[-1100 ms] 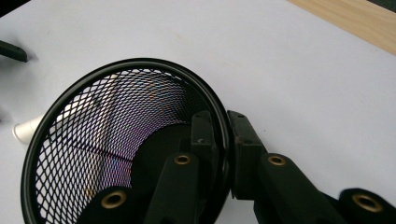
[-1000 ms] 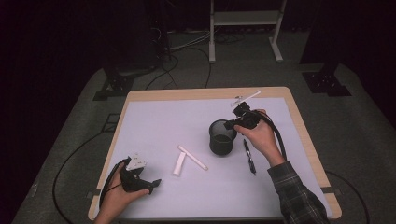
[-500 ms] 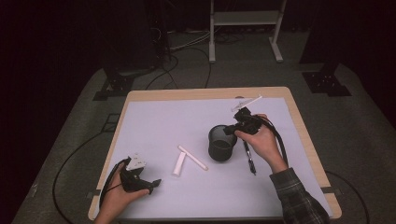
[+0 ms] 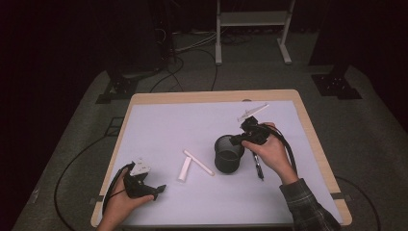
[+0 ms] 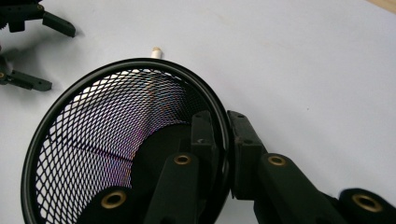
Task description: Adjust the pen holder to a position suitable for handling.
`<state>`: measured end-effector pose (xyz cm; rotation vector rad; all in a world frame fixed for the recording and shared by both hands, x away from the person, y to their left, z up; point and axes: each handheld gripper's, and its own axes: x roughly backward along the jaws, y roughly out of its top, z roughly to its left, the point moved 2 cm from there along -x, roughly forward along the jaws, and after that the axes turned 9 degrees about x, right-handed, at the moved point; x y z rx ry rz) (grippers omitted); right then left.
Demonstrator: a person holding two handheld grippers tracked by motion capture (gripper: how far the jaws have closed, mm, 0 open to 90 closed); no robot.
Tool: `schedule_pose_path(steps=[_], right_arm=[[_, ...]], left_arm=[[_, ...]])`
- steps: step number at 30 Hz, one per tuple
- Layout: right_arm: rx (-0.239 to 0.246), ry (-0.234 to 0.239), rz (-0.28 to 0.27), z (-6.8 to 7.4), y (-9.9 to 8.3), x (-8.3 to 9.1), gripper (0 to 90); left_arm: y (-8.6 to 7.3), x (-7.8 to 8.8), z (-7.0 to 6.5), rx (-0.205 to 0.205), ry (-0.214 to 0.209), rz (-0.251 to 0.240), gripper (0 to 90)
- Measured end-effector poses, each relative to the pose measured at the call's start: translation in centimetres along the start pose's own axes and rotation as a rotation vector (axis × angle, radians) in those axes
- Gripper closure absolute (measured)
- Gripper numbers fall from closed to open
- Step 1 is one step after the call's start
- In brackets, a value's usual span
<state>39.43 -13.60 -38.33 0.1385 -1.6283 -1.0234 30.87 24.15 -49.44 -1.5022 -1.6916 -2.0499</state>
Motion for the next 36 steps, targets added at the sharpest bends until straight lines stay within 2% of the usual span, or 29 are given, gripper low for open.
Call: schedule_pose_path(steps=[19,36], right_arm=[[0.019,0.035,0.000,2.3,-1.2,0.3,81.3],[0.059,0.072,0.016,4.5,-2.1,0.2,81.3]], left_arm=[[0.0,0.0,0.0,0.002,0.000,-0.002,0.0],[0.0,0.0,0.0,0.003,0.000,-0.002,0.0]])
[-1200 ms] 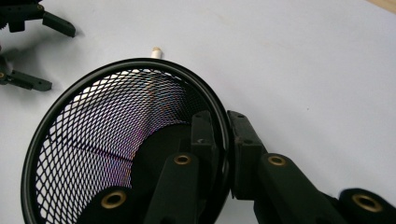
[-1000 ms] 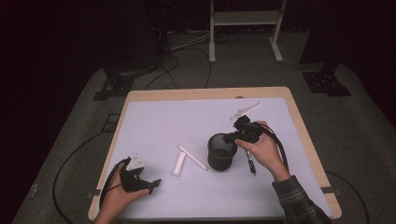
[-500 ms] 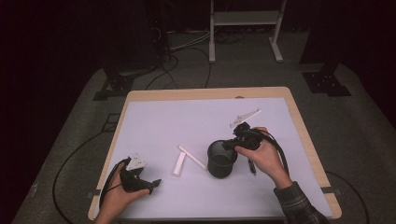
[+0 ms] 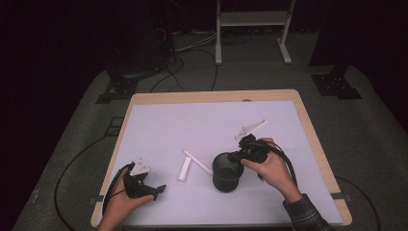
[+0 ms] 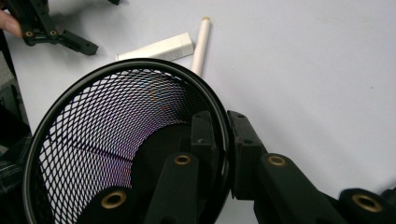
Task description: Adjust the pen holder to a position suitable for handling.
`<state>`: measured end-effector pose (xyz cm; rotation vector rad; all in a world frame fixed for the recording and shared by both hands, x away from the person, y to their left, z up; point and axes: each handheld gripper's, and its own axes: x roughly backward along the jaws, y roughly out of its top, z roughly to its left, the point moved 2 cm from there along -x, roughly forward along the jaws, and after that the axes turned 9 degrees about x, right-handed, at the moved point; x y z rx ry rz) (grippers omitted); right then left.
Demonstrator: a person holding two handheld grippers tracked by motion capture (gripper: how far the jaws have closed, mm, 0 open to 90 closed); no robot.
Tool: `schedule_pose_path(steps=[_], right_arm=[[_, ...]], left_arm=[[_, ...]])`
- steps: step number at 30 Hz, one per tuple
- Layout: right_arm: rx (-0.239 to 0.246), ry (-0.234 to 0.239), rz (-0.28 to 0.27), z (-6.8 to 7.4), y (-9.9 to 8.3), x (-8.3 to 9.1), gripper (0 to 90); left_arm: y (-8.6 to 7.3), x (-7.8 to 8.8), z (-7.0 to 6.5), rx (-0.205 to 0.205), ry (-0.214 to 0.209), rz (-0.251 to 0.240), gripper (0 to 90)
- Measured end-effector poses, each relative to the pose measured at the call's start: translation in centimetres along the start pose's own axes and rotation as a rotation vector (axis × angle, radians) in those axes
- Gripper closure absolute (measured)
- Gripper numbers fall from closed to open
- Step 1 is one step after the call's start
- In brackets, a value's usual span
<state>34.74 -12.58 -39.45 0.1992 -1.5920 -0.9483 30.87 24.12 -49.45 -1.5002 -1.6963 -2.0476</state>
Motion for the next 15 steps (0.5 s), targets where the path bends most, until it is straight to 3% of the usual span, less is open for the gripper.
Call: schedule_pose_path(steps=[15], right_arm=[[0.032,0.030,0.022,1.9,-0.3,-0.7,81.3]], left_arm=[[0.0,0.0,0.0,0.003,-0.002,0.001,0.0]])
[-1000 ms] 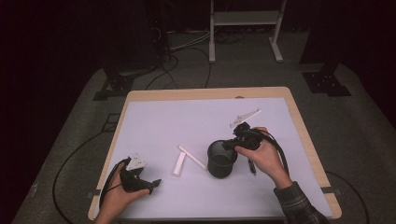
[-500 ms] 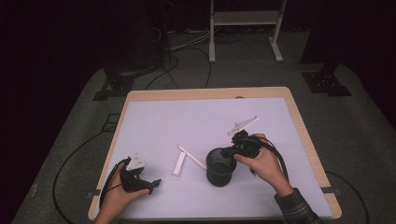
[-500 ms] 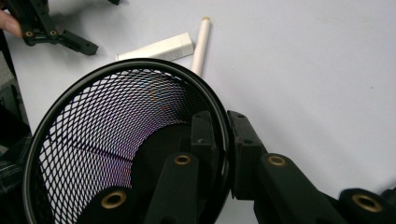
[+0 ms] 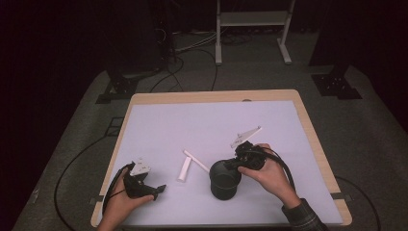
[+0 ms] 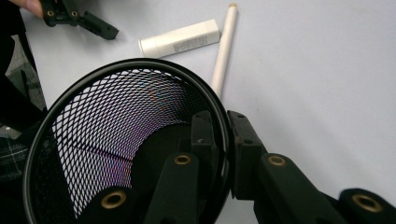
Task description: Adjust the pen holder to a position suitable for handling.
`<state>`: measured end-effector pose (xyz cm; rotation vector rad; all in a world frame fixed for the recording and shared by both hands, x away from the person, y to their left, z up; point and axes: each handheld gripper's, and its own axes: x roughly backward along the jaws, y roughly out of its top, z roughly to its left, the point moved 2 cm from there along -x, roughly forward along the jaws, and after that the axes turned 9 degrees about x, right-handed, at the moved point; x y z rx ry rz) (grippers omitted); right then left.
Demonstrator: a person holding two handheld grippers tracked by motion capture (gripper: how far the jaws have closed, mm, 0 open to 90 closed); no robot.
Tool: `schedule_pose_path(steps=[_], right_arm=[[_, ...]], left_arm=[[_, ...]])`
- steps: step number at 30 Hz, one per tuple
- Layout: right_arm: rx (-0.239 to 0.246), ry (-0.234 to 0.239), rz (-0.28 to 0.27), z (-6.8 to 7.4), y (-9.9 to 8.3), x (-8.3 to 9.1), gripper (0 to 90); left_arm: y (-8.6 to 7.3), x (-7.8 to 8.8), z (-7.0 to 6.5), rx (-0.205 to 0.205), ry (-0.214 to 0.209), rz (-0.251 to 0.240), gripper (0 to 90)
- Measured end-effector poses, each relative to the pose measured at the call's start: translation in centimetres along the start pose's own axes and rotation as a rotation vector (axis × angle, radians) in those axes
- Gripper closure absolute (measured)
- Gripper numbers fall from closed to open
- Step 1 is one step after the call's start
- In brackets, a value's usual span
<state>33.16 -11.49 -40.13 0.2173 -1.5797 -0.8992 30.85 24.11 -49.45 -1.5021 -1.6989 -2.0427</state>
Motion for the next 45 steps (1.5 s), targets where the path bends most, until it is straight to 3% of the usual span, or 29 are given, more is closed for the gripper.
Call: schedule_pose_path(steps=[13,29,45], right_arm=[[0.019,0.014,0.019,0.7,-0.3,-0.9,81.3],[0.020,0.030,0.020,0.6,-0.5,-1.4,80.7],[0.015,0.027,-0.066,0.7,-1.1,1.0,49.1]], left_arm=[[0.0,0.0,0.0,-0.001,0.001,0.000,0.0],[0.0,0.0,0.0,-0.002,0.001,0.001,0.0],[0.0,0.0,0.0,-0.003,0.001,0.001,0.0]])
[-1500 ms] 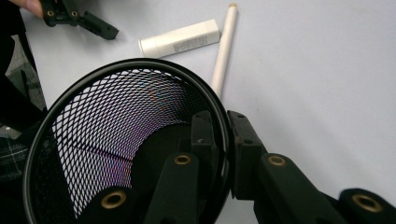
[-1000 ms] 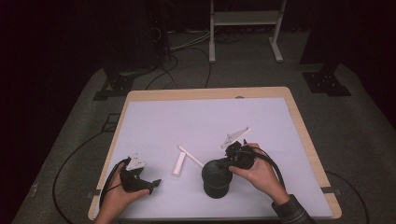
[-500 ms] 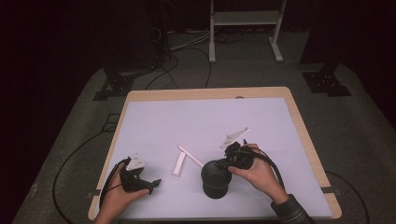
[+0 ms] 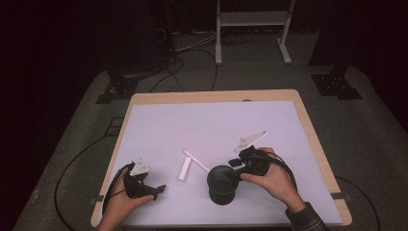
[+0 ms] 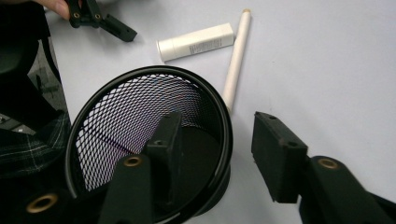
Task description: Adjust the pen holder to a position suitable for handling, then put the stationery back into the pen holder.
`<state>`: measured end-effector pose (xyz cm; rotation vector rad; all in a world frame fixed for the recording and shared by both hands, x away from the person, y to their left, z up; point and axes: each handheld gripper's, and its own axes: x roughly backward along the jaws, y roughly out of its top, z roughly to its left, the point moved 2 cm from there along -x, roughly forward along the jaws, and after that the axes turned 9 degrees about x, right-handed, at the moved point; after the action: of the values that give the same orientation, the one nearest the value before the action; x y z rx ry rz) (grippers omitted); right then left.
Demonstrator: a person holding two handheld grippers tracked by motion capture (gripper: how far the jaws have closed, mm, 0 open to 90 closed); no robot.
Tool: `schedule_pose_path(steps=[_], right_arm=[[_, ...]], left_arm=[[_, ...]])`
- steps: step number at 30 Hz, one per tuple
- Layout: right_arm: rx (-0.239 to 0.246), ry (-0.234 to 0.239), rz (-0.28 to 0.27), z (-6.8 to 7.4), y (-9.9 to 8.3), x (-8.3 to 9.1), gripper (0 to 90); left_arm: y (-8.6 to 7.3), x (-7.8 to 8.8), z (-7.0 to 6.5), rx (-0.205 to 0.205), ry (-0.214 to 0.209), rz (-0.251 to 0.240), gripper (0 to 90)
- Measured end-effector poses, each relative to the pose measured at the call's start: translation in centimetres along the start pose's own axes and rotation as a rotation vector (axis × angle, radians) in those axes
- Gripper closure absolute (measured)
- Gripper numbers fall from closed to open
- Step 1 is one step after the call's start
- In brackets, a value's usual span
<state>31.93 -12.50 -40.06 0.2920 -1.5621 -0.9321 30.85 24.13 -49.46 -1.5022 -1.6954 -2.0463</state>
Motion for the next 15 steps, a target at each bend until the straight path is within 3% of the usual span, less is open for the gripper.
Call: schedule_pose_path(steps=[8,15], right_arm=[[-0.024,-0.033,-0.057,-0.4,-0.3,1.8,40.8],[-0.035,-0.063,-0.079,-0.8,-0.9,3.0,38.9]], left_arm=[[0.0,0.0,0.0,-0.002,0.000,0.001,0.0],[0.0,0.0,0.0,-0.002,0.001,0.001,0.0]])
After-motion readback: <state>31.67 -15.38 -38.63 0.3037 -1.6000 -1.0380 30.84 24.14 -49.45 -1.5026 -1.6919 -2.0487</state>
